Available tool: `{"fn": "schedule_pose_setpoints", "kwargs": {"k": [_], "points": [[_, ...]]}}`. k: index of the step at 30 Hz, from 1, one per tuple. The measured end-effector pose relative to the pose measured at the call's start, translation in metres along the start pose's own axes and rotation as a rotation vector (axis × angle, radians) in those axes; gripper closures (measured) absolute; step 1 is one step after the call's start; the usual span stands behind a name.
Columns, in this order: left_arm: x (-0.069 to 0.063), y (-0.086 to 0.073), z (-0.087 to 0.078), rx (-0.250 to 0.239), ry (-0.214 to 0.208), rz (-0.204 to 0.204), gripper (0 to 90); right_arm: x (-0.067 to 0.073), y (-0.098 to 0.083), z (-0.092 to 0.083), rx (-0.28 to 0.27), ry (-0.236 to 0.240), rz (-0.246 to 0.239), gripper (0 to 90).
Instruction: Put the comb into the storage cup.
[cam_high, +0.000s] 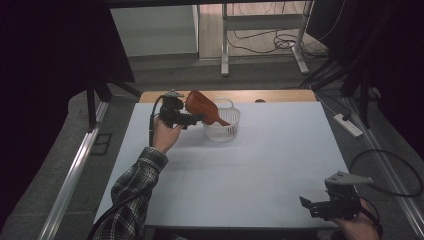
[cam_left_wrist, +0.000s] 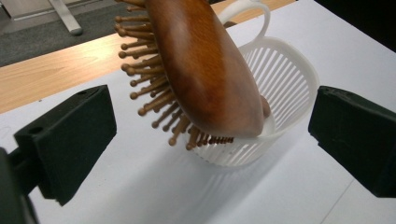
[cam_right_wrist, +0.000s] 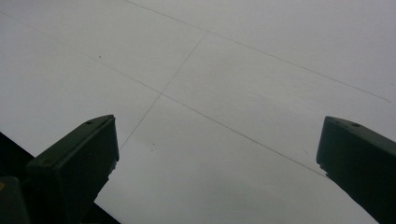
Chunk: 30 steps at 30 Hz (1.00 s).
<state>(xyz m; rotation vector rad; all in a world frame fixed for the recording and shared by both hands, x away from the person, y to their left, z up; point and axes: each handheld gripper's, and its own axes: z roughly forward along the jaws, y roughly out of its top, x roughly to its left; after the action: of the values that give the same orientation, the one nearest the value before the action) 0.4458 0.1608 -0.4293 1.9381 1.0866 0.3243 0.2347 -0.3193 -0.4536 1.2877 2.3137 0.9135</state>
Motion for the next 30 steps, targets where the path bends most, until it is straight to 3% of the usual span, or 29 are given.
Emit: {"fn": "schedule_pose_setpoints", "kwargs": {"k": [8, 21, 30], "points": [[0.0, -0.006, -0.002, 0.0, -0.006, -0.006, 0.4, 0.0, 0.0, 0.0, -0.001, -0.002, -0.001, 0.0], [-0.002, -0.015, -0.001, 0.027, 0.011, 0.018, 0.0, 0.001, 0.0, 0.0, 0.001, -0.004, -0.004, 0.0], [0.003, -0.019, -0.004, 0.019, -0.004, 0.008, 0.0, 0.001, 0.0, -0.001, -0.002, -0.006, -0.003, 0.0]]}}
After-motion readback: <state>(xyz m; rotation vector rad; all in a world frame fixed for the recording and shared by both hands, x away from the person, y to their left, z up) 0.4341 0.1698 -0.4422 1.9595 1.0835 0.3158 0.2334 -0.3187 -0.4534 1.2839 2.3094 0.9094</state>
